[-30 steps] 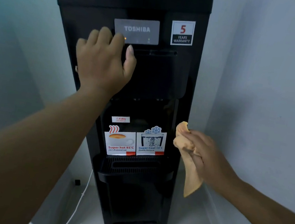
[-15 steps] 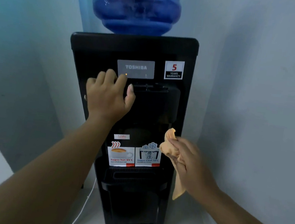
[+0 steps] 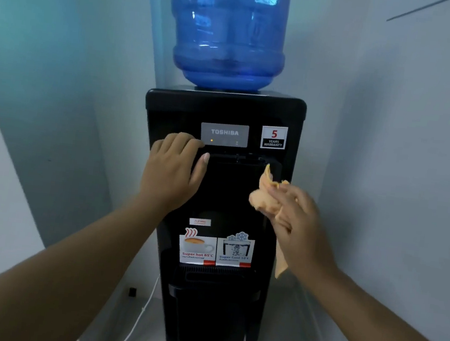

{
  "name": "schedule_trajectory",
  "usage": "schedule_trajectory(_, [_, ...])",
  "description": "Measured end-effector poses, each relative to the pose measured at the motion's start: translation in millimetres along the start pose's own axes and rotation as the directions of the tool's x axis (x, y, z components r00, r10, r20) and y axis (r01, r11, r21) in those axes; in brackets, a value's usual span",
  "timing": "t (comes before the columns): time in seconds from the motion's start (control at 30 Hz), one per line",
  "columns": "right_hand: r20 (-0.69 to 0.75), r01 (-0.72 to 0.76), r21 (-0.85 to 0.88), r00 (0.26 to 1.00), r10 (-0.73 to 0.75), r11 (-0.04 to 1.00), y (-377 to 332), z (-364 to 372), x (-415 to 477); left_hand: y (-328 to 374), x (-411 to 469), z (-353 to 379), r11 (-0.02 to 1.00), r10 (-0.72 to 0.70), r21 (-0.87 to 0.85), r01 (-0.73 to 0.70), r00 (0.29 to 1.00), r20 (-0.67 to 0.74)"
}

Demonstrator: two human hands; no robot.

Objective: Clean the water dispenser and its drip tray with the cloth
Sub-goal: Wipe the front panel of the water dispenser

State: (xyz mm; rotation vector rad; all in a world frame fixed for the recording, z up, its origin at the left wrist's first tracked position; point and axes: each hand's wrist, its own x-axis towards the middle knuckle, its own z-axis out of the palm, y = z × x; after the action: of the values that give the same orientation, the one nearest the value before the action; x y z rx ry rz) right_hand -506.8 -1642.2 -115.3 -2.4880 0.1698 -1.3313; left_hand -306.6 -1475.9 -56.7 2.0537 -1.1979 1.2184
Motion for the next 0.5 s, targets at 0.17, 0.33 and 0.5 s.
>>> schedule_trajectory(0.17, [0.043,-0.356,0.409,0.928,0.371,0.841,-54.3,15.5,38.7,10.1,-29.4,-35.7,0.851,-0.263,-0.433,0.295,0.955,0.134])
schedule_trajectory(0.33, [0.502,-0.664,0.686,0.728,0.468,0.297,-97.0,30.1,60.9,13.7,-61.9,-64.5,0.610,-0.215,-0.603,0.514,0.840,0.499])
schedule_trajectory(0.5, [0.642,-0.732,0.636,0.678,0.359,0.244,-130.1,55.8,71.7,0.5,-69.4,-74.0,0.573,-0.283,-0.674,0.466,0.884,0.371])
